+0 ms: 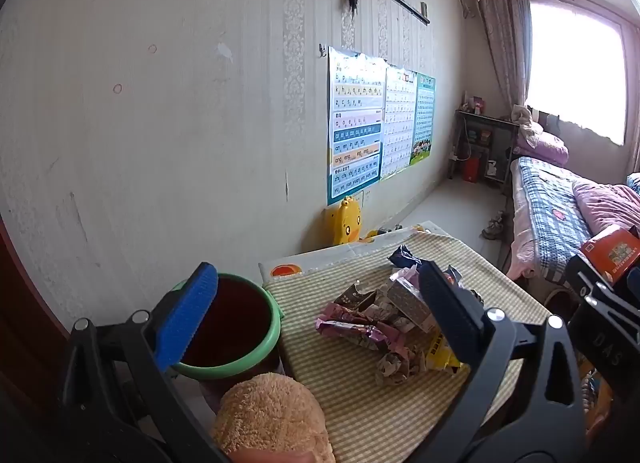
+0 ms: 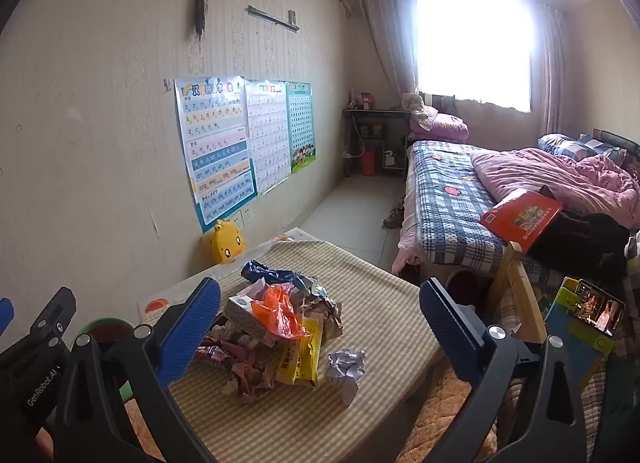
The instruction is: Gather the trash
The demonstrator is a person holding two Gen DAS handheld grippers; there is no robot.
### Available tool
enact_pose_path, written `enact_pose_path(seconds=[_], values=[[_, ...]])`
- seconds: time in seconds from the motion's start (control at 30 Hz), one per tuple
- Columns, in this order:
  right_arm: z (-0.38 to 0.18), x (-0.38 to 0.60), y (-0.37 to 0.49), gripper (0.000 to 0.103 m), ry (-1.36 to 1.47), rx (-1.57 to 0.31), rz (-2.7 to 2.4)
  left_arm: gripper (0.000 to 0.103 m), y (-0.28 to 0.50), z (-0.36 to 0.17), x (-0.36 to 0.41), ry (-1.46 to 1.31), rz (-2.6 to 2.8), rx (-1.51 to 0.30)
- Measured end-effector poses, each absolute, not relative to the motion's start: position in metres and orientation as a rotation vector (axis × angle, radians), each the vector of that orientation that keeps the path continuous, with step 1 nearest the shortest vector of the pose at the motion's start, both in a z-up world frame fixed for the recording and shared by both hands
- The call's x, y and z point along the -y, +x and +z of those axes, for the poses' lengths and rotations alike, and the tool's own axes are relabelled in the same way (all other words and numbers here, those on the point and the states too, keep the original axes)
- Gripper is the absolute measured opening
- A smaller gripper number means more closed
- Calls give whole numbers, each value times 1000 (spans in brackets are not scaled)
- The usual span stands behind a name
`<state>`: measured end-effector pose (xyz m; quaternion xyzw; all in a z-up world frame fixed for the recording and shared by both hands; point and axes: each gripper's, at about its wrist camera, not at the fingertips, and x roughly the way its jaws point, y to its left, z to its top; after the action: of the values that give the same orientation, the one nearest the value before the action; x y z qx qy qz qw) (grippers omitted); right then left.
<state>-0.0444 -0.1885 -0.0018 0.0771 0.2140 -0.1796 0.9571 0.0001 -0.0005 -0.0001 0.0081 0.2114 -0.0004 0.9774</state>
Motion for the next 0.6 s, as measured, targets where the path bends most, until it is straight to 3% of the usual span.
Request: enact_pose_path(seconds=[0.6], values=[[-3, 188, -44, 95, 159, -433, -362, 99, 0, -2, 2, 14, 3, -435]])
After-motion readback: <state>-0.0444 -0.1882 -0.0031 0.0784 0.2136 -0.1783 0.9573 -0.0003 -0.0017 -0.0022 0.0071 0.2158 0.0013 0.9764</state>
